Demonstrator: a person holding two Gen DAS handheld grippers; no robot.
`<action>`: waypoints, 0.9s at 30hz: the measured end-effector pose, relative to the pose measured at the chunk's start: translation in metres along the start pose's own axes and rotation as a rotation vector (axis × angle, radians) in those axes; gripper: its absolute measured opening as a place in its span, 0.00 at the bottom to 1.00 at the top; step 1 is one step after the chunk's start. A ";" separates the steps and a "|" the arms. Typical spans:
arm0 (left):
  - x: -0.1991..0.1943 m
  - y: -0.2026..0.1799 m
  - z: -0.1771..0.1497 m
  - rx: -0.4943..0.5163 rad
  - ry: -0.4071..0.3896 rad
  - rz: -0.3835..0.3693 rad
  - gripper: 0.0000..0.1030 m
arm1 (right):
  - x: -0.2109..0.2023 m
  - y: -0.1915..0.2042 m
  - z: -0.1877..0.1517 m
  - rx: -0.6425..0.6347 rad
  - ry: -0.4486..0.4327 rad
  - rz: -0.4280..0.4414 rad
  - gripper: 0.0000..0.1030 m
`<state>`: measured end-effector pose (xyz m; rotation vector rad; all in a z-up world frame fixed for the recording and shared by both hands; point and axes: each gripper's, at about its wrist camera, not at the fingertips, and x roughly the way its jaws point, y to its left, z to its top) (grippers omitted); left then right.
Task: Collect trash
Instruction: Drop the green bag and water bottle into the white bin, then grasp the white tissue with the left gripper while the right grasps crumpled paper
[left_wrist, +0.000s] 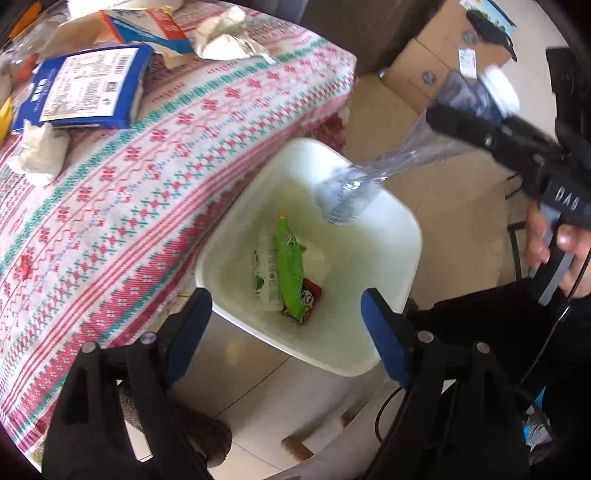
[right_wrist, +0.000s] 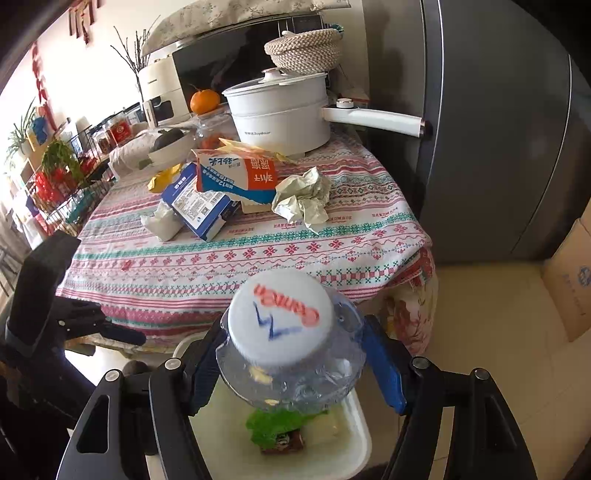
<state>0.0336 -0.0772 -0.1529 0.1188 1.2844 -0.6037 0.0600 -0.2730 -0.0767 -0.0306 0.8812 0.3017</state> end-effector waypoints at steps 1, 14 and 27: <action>-0.003 0.004 -0.001 -0.013 -0.008 0.004 0.81 | 0.003 0.001 0.000 0.001 0.004 0.004 0.70; -0.035 0.032 0.001 -0.126 -0.064 0.059 0.81 | 0.071 0.024 -0.024 -0.069 0.244 -0.041 0.70; -0.047 0.045 -0.004 -0.155 -0.090 0.088 0.81 | 0.084 0.014 -0.025 0.014 0.312 -0.024 0.81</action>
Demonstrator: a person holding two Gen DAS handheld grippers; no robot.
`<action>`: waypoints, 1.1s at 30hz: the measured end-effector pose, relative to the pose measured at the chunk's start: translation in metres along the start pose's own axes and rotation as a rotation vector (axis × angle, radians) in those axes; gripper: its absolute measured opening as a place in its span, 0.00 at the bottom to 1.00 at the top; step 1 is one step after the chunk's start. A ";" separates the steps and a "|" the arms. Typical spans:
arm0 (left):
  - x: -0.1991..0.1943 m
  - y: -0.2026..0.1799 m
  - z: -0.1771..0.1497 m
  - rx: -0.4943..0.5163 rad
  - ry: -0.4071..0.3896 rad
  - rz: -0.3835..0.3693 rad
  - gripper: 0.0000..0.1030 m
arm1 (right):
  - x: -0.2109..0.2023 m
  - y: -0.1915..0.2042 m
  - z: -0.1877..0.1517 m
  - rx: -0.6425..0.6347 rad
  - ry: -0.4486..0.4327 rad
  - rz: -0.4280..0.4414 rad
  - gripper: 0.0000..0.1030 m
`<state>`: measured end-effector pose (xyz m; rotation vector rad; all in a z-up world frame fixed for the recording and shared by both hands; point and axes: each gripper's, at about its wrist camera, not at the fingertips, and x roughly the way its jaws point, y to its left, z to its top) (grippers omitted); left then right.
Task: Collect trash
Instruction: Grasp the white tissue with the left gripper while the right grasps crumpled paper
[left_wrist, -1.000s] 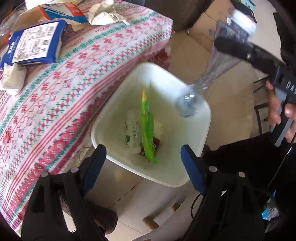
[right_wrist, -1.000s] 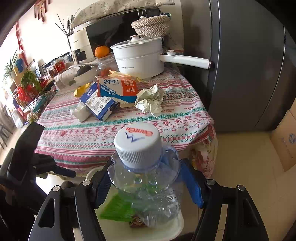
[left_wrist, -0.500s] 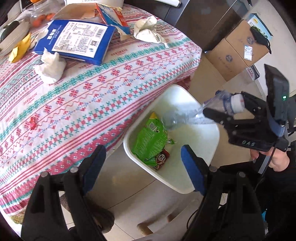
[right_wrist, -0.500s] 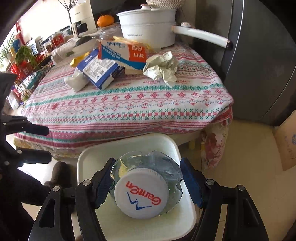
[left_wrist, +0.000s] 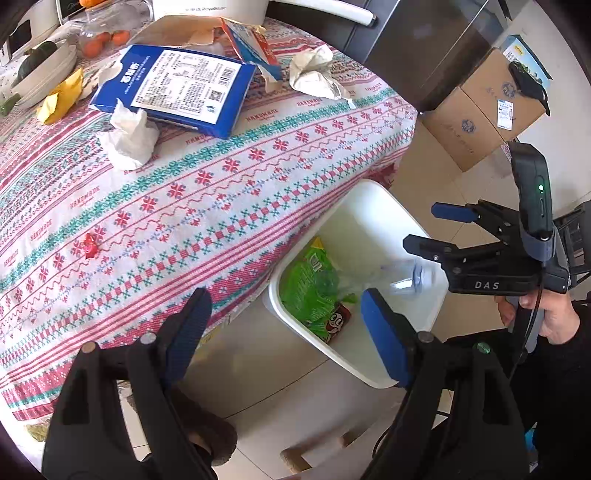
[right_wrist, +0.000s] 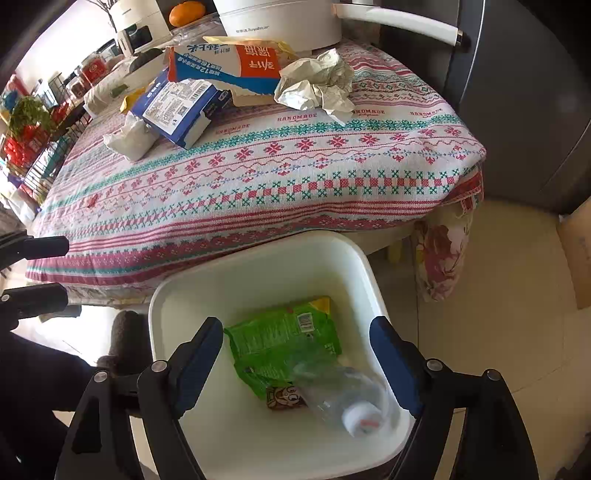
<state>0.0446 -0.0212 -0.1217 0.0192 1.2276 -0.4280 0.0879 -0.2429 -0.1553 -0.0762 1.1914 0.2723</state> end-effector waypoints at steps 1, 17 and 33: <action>-0.001 0.001 0.001 -0.004 -0.004 0.001 0.81 | -0.002 0.000 0.001 0.002 -0.004 0.002 0.81; -0.024 0.055 0.031 -0.208 -0.121 0.020 0.81 | -0.040 0.007 0.020 0.026 -0.066 -0.003 0.82; 0.023 0.113 0.092 -0.324 -0.162 0.164 0.80 | -0.056 0.025 0.057 0.011 -0.099 0.006 0.83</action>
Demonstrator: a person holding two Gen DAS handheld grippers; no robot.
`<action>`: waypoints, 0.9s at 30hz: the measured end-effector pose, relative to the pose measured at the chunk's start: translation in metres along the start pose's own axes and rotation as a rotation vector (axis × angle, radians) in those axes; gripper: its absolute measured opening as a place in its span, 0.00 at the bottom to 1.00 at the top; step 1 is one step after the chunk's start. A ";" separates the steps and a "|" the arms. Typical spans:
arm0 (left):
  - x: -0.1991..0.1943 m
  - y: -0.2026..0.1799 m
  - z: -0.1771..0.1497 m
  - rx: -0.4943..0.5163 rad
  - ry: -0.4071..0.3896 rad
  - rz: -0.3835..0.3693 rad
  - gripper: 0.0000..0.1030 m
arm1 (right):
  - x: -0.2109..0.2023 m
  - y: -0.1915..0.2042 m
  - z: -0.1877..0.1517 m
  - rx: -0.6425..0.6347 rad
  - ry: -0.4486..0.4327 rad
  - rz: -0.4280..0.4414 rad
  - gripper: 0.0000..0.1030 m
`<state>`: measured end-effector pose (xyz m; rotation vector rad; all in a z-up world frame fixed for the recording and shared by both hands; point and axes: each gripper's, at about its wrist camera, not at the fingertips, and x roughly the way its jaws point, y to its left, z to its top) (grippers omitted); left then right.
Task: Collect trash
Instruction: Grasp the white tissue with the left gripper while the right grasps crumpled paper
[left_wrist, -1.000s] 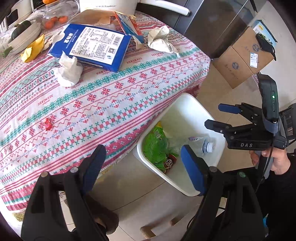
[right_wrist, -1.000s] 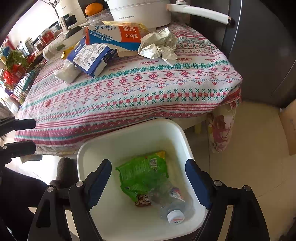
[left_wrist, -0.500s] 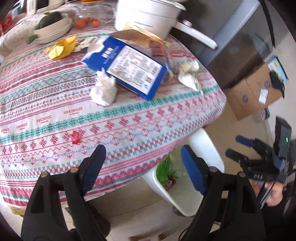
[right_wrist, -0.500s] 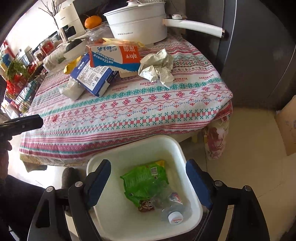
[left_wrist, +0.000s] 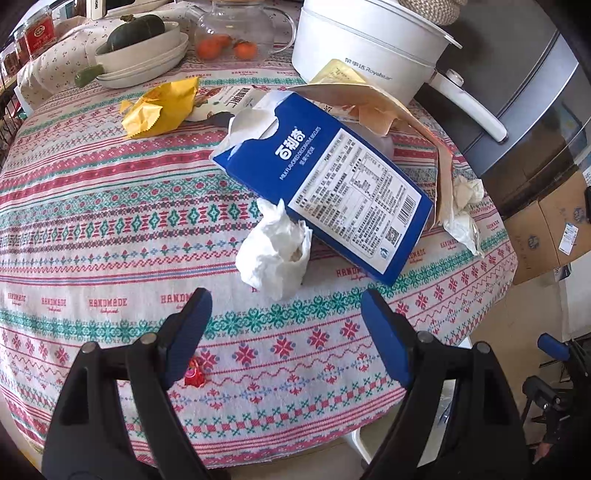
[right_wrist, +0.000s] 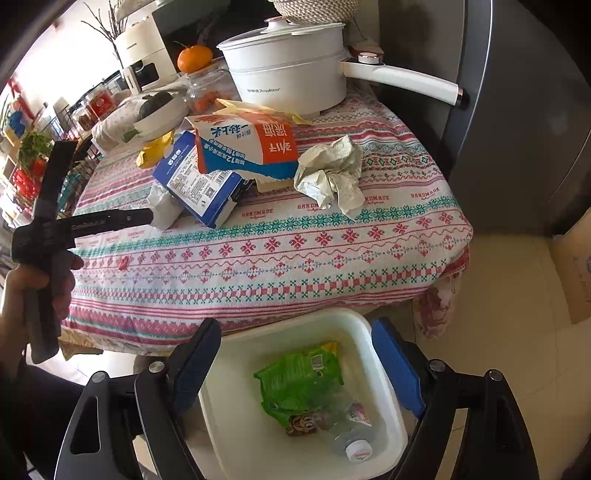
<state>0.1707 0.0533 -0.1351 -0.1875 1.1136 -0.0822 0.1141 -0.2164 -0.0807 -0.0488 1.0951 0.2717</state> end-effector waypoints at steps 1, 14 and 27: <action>0.004 0.000 0.002 -0.006 -0.002 0.002 0.79 | 0.000 0.000 0.001 0.000 0.000 0.000 0.83; 0.019 0.001 0.005 -0.010 0.004 0.072 0.23 | 0.007 -0.011 0.026 0.057 -0.028 -0.050 0.83; -0.055 0.028 -0.023 0.002 -0.048 0.003 0.19 | 0.063 -0.026 0.083 0.117 -0.005 -0.111 0.83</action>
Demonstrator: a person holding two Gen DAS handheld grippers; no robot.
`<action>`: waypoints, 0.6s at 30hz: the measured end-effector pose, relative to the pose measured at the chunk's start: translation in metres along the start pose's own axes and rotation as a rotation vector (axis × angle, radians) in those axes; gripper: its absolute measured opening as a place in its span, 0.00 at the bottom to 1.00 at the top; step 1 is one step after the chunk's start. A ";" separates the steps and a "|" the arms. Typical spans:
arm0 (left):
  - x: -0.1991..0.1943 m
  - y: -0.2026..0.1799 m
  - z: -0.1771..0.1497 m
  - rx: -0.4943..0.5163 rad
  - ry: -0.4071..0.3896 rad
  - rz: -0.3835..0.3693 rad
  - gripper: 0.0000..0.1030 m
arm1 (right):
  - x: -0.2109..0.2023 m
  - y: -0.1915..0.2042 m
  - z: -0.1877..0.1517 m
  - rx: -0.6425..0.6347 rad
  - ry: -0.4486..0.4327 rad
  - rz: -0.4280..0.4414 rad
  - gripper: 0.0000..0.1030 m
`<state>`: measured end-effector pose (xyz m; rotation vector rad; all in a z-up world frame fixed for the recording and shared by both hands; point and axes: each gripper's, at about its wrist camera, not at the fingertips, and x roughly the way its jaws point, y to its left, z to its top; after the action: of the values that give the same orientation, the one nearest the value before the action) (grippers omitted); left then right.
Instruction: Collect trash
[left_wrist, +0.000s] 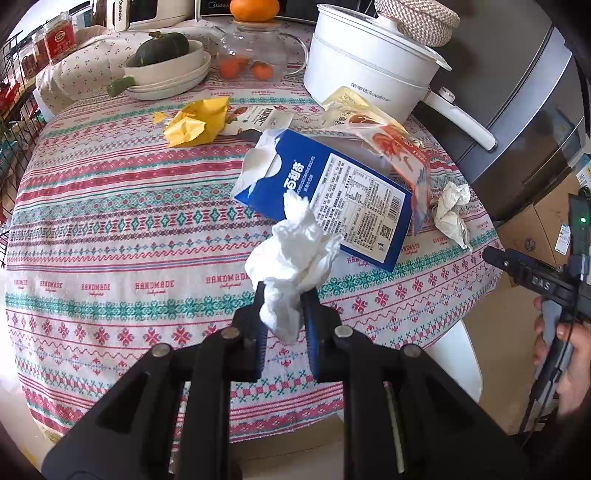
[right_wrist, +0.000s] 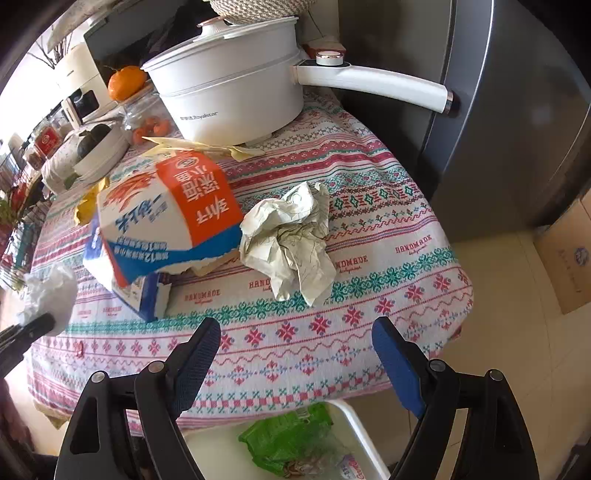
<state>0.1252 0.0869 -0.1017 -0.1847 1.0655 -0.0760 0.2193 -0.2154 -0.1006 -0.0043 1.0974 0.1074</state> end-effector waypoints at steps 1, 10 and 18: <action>-0.001 0.000 0.000 -0.005 0.003 -0.004 0.19 | 0.007 -0.001 0.003 0.004 0.005 0.001 0.83; -0.012 0.008 -0.004 -0.005 0.007 -0.029 0.19 | 0.050 -0.011 0.026 0.063 -0.020 0.053 0.83; -0.010 0.005 -0.006 0.014 0.025 -0.042 0.19 | 0.079 -0.010 0.032 0.087 0.011 0.031 0.83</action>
<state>0.1145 0.0931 -0.0967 -0.1942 1.0860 -0.1237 0.2845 -0.2171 -0.1570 0.0902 1.1127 0.0881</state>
